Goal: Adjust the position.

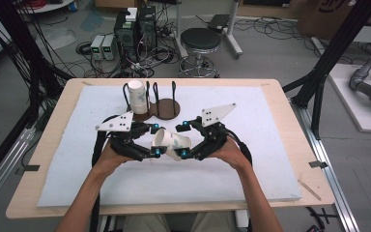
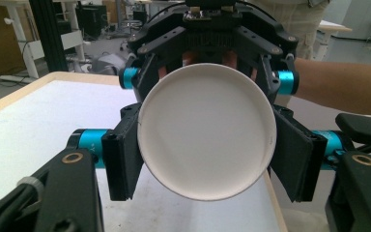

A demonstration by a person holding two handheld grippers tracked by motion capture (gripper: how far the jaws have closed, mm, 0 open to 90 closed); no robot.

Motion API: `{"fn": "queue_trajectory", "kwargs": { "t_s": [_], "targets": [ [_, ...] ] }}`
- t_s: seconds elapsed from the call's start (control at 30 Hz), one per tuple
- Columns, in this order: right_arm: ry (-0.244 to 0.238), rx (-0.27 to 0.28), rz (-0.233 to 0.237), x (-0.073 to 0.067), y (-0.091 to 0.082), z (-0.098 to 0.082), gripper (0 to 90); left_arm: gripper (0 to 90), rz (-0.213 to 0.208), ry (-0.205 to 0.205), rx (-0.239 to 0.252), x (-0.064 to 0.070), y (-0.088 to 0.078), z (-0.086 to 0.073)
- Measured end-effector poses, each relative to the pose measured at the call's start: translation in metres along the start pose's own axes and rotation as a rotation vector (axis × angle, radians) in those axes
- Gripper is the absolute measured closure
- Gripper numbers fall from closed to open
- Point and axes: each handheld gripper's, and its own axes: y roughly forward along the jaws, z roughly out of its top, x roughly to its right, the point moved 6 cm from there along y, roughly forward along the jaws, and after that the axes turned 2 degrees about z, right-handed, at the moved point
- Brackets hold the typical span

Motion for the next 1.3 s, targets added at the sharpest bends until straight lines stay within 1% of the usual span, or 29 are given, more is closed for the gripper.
{"fn": "queue_trajectory", "kwargs": {
  "t_s": [0.17,0.37,0.43,0.7,0.87,0.93,0.97,1.3],
  "targets": [
    [-0.001,-0.017,0.009,-0.001,0.007,-0.001,18.1,35.2,-0.013,0.008,-0.001,0.002,0.003,0.004],
    [0.000,-0.041,0.025,-0.002,0.011,-0.004,18.1,35.2,-0.013,0.011,0.006,0.003,0.004,0.007],
    [-0.007,-0.040,0.026,-0.002,0.012,-0.004,18.1,35.2,-0.012,0.010,0.007,0.003,0.004,0.007],
    [0.005,-0.051,0.033,-0.001,0.017,-0.007,18.4,35.2,-0.016,0.010,0.015,0.004,0.001,0.009],
    [0.012,-0.049,0.043,0.000,0.018,-0.009,18.4,35.2,-0.019,0.010,0.021,0.004,0.000,0.009],
    [0.012,-0.051,0.042,0.000,0.019,-0.009,19.2,35.2,-0.021,0.013,0.020,0.004,-0.001,0.009],
    [0.010,-0.051,0.048,-0.001,0.019,-0.009,23.1,35.3,-0.018,0.014,0.018,0.004,-0.002,0.009],
    [0.006,-0.062,0.053,-0.001,0.018,-0.009,28.0,35.4,-0.021,0.008,0.014,0.004,-0.002,0.008]
  ]
}}
